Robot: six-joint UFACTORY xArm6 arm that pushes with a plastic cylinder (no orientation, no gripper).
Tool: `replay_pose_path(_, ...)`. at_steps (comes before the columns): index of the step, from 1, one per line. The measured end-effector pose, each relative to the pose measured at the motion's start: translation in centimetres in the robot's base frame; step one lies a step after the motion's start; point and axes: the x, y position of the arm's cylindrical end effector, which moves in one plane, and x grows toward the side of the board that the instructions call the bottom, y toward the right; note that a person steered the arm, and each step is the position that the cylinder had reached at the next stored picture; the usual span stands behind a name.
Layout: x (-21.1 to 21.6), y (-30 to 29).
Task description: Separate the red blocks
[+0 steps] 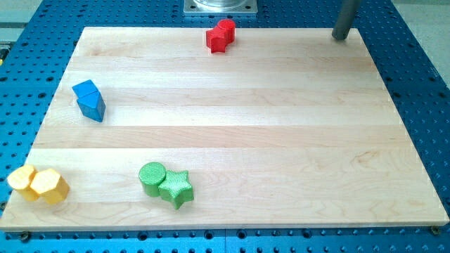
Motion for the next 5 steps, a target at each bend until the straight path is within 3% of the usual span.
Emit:
replay_pose_path(1,0.0,-7.3)
replay_pose_path(5,-1.5,-22.0)
